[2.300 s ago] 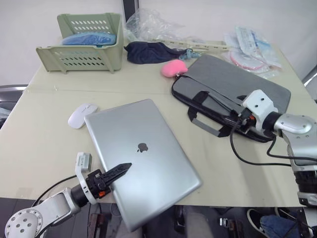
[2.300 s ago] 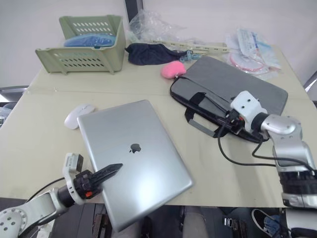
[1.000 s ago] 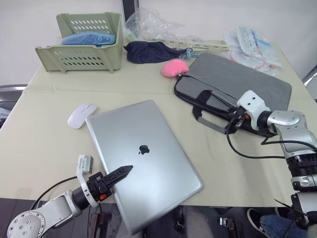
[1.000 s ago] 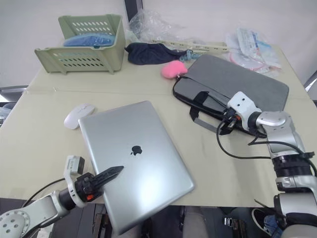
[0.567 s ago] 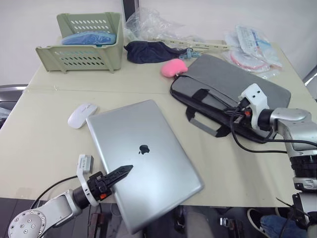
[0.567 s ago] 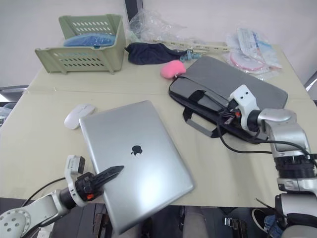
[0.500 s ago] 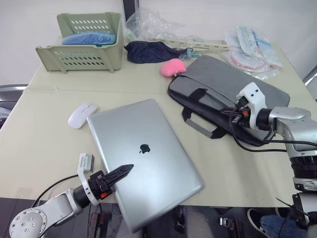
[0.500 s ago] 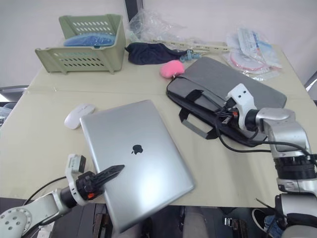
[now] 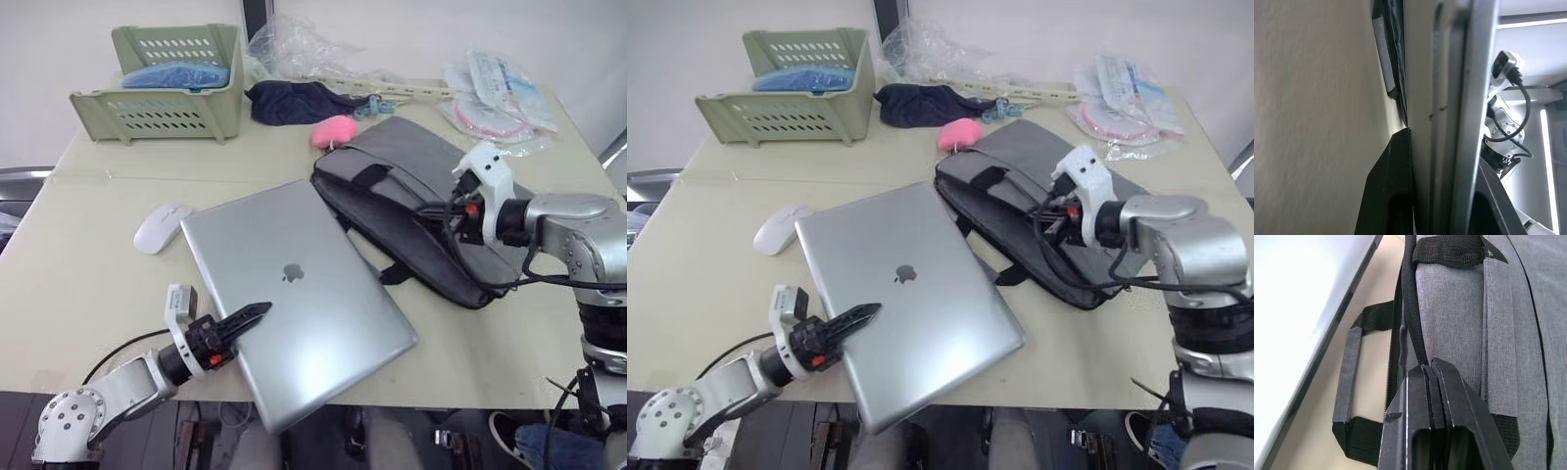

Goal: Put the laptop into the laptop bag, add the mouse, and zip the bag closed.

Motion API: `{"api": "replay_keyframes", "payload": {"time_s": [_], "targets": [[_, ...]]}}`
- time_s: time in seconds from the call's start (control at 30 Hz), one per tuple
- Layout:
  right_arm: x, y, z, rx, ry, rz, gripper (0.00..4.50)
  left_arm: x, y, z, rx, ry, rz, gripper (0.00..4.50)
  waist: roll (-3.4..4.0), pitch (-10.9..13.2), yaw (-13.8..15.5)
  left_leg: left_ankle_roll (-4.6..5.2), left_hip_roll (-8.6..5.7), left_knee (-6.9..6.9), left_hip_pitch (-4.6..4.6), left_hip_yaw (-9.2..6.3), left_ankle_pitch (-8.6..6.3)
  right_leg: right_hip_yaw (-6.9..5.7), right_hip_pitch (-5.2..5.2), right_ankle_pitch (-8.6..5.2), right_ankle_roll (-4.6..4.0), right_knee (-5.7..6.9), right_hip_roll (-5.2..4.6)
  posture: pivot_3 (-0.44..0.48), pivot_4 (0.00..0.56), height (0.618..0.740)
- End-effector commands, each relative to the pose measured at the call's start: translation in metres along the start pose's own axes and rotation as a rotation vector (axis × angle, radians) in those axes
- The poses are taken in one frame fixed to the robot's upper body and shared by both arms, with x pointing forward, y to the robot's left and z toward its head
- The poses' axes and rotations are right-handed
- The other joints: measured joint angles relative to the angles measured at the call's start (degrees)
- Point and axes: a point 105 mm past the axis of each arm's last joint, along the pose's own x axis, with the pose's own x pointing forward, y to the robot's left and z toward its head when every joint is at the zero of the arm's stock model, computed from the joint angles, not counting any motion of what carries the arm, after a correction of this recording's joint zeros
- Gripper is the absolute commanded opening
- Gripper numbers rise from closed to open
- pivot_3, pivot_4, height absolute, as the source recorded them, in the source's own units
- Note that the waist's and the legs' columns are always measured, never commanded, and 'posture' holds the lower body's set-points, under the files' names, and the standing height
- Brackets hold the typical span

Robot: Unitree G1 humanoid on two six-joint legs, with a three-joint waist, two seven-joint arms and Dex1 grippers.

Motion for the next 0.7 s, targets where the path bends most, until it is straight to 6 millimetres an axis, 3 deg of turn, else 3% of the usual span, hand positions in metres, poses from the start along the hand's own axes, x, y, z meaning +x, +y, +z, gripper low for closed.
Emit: {"api": "replay_keyframes", "payload": {"time_s": [0.03,0.3,0.7], "targets": [[-0.017,-0.005,0.024,-0.071,-0.043,-0.061,0.09,0.009,-0.024,-0.003,-0.005,0.004,-0.126,0.32,0.0,0.0,0.06,0.0,-0.02,-0.03,-0.01,0.0,0.0,-0.01,0.0,0.0,0.0,-0.03,0.0,0.0,0.15,0.74],[-0.003,0.022,0.016,-0.02,-0.042,0.018,0.09,0.027,-0.027,0.003,-0.016,-0.001,-0.168,0.32,0.0,0.0,0.15,-0.01,-0.02,-0.02,-0.03,0.02,0.0,-0.06,0.01,0.01,0.01,-0.04,0.0,0.0,0.15,0.74],[0.002,0.028,0.027,0.002,-0.093,0.018,0.09,0.047,-0.022,0.01,-0.035,0.051,-0.147,0.32,0.0,0.0,0.11,-0.02,-0.05,-0.01,-0.04,0.07,0.01,-0.09,0.01,0.02,0.03,-0.01,0.01,0.0,0.15,0.74]]}}
